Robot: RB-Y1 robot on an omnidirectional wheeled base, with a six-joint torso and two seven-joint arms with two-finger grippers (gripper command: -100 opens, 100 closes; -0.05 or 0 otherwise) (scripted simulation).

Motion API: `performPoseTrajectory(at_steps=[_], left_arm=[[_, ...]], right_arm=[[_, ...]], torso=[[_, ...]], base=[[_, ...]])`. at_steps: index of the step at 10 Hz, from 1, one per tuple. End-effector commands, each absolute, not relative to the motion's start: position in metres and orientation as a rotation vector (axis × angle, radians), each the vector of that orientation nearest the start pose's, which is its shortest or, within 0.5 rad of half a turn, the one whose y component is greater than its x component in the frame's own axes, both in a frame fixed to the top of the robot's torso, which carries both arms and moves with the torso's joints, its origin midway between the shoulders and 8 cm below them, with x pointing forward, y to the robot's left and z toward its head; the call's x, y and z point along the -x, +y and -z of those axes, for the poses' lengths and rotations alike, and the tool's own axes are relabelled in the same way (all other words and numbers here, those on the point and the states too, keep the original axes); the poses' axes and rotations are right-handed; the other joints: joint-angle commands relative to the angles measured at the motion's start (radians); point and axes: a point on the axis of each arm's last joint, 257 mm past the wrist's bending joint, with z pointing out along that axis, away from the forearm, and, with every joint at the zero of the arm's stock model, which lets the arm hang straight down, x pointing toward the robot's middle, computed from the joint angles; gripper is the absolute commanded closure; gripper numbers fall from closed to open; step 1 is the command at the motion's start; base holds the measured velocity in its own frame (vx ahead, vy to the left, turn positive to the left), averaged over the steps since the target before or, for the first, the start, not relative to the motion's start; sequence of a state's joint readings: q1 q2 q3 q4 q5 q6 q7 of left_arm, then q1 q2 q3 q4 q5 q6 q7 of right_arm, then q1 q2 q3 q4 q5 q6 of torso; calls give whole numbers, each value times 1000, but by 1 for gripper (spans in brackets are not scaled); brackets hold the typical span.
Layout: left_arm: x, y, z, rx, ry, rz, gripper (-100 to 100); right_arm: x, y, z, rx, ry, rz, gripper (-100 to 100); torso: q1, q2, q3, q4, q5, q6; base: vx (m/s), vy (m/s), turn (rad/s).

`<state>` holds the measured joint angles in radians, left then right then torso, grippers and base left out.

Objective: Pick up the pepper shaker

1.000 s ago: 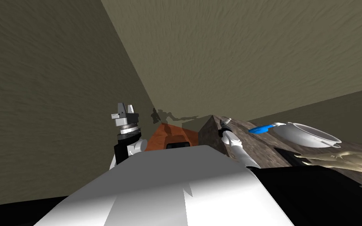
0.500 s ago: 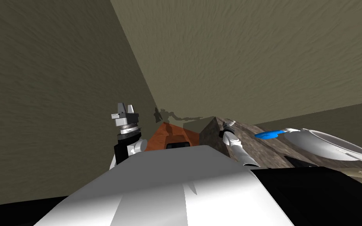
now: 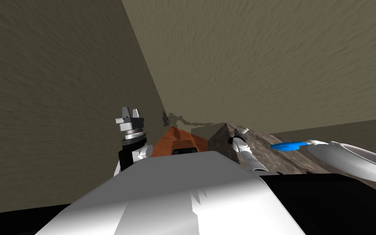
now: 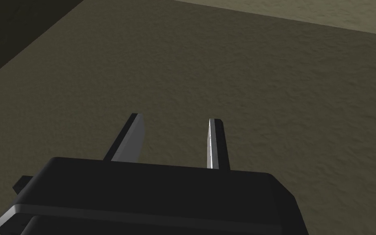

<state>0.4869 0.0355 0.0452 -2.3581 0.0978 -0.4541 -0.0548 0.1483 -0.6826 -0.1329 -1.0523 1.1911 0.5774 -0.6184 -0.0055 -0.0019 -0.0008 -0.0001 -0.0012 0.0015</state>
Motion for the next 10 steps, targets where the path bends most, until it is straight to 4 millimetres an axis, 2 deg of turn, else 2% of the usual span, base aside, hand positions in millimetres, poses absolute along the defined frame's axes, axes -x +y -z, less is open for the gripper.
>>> performPoseTrajectory(at_steps=[1,2,7,8,9,10], left_arm=[[-332,296,-56,629,565,1288,0],[-332,296,-56,629,565,1288,0],[-332,296,-56,629,565,1288,0],[-332,296,-56,629,565,1288,0],[-332,296,-56,629,565,1288,0],[-332,296,-56,629,565,1288,0]], right_arm=[[-287,-757,304,-938,1513,799,-100],[-285,-758,306,-940,1516,804,-100],[-247,-778,309,-948,1488,976,-100],[-252,-776,309,-948,1493,954,-100],[-251,-776,309,-948,1490,959,0],[-265,-762,313,-919,1513,920,-100]], torso=[[0,0,0,0,0,0],[-1,-1,0,0,0,0],[-3,0,0,0,-1,1],[-4,0,0,0,-1,1],[-2,0,0,0,0,1],[0,0,0,0,0,1]], base=[[18,-30,178],[12,-36,76],[6,-56,109],[4,-34,22],[1,-7,-3],[59,-43,-230]])
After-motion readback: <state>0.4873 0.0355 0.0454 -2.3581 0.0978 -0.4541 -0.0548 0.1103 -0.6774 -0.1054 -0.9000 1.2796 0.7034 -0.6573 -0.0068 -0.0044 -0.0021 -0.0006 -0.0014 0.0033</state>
